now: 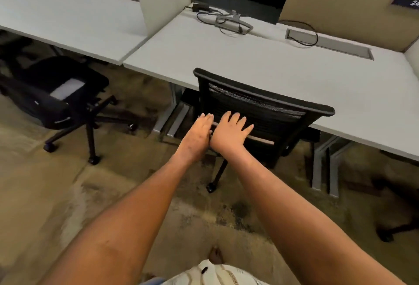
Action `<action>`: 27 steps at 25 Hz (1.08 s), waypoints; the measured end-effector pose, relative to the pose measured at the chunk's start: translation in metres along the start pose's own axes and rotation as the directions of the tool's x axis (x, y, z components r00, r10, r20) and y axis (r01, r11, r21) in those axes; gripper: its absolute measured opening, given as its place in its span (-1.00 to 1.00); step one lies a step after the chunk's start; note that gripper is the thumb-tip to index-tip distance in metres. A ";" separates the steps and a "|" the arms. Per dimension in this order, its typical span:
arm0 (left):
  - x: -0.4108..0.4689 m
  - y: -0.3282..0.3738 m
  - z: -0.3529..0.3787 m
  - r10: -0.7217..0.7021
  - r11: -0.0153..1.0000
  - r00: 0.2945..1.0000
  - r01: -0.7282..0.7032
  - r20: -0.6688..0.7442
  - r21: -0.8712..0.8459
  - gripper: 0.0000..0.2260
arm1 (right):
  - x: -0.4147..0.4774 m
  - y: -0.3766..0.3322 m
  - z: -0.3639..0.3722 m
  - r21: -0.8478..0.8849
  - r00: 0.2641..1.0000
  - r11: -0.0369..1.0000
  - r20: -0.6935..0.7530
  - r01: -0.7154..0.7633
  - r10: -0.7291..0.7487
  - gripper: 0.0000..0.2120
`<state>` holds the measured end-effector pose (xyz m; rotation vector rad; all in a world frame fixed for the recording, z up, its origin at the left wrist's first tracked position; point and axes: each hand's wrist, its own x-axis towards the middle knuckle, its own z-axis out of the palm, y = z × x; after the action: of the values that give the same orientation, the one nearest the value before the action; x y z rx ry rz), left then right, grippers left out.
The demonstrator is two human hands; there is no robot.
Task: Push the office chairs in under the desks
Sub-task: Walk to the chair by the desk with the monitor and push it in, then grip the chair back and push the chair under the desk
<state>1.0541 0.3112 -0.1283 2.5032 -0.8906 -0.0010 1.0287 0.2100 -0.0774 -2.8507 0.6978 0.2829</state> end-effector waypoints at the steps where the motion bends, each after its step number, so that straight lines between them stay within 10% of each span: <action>1: -0.016 -0.017 -0.004 -0.036 0.999 0.999 0.036 -0.010 -0.022 -0.55 | -0.006 -0.017 0.006 -0.011 0.999 1.000 0.032 0.029 -0.029 -0.21; 13: -0.225 -0.270 -0.161 -0.276 0.953 0.951 0.289 -0.137 0.091 -0.60 | -0.116 -0.319 0.087 -0.052 0.958 0.965 0.149 0.257 -0.246 -0.47; 27: -0.414 -0.483 -0.322 -0.635 0.721 0.737 0.673 -0.230 0.166 -0.46 | -0.201 -0.608 0.184 -0.044 0.759 0.762 0.146 0.646 -0.635 -0.26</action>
<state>1.0662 1.0241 -0.1202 2.8624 0.1205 0.0733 1.1151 0.8693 -0.1231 -2.9095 -0.3523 0.3743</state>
